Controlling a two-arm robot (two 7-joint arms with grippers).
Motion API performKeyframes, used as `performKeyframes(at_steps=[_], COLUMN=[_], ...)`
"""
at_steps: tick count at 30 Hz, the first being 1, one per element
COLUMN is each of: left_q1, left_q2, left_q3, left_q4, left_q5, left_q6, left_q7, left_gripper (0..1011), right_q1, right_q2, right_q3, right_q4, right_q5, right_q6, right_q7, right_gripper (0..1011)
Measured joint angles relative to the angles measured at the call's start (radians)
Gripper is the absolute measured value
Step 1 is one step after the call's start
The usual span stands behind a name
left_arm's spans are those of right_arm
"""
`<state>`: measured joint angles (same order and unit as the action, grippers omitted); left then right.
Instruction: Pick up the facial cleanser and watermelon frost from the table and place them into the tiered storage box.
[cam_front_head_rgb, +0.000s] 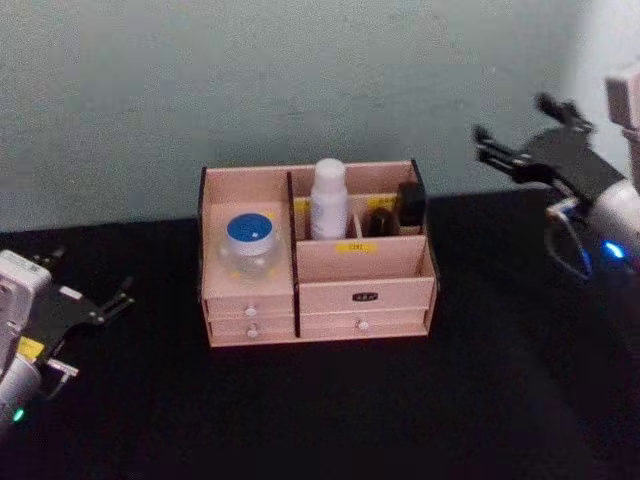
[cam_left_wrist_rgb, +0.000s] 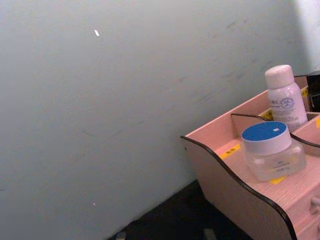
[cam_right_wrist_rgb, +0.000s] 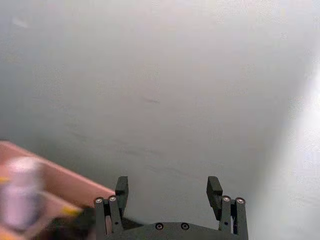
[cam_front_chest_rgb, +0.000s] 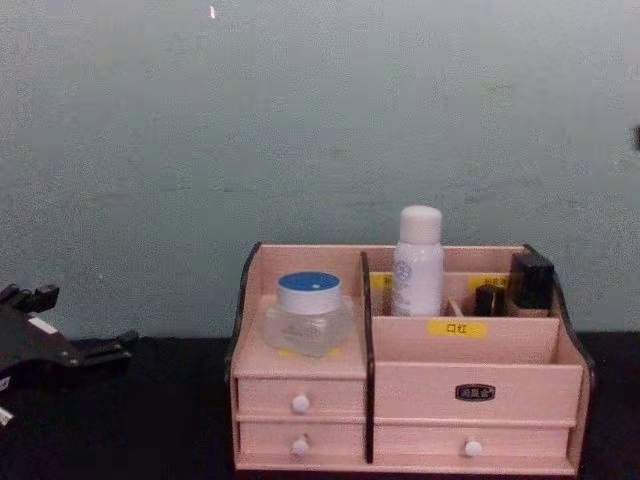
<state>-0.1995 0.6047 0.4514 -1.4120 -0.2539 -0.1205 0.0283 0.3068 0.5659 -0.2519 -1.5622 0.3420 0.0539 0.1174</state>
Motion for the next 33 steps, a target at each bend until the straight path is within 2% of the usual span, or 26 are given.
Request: performKeyframes(at_steps=[1,2,3,6,10,12,19,22,33], left_q1=[0.000,0.000,0.000,0.000,0.000,0.000,0.000,0.000,0.000], left_q2=[0.000,0.000,0.000,0.000,0.000,0.000,0.000,0.000,0.000], left_q3=[0.000,0.000,0.000,0.000,0.000,0.000,0.000,0.000,0.000], left_q4=[0.000,0.000,0.000,0.000,0.000,0.000,0.000,0.000,0.000], left_q5=[0.000,0.000,0.000,0.000,0.000,0.000,0.000,0.000,0.000], left_q6=[0.000,0.000,0.000,0.000,0.000,0.000,0.000,0.000,0.000], left_q7=[0.000,0.000,0.000,0.000,0.000,0.000,0.000,0.000,0.000], left_gripper=[1001,1001,1001,1001,1001,1001,1001,1001,1001], right_q1=[-0.027,-0.037,-0.058,-0.092,-0.117,-0.125,-0.098,-0.088,-0.085], right_q2=[0.005,0.007,0.008,0.000,-0.026,-0.059,-0.107,-0.117,-0.125], right_q3=[0.023,0.032,0.051,0.075,0.067,0.040,0.009,0.008,0.012], right_q4=[-0.031,-0.044,-0.068,-0.077,-0.021,0.056,0.180,0.203,0.207], right_q5=[-0.027,-0.038,-0.058,-0.079,-0.106,-0.143,-0.178,-0.186,-0.189], right_q6=[0.024,0.033,0.061,0.074,0.041,-0.005,-0.048,-0.055,-0.048], right_q7=[-0.061,-0.082,-0.128,-0.176,-0.199,-0.216,-0.200,-0.190,-0.169], right_gripper=[1002,1003,1002,1002,1003,1002,1002,1002,1002])
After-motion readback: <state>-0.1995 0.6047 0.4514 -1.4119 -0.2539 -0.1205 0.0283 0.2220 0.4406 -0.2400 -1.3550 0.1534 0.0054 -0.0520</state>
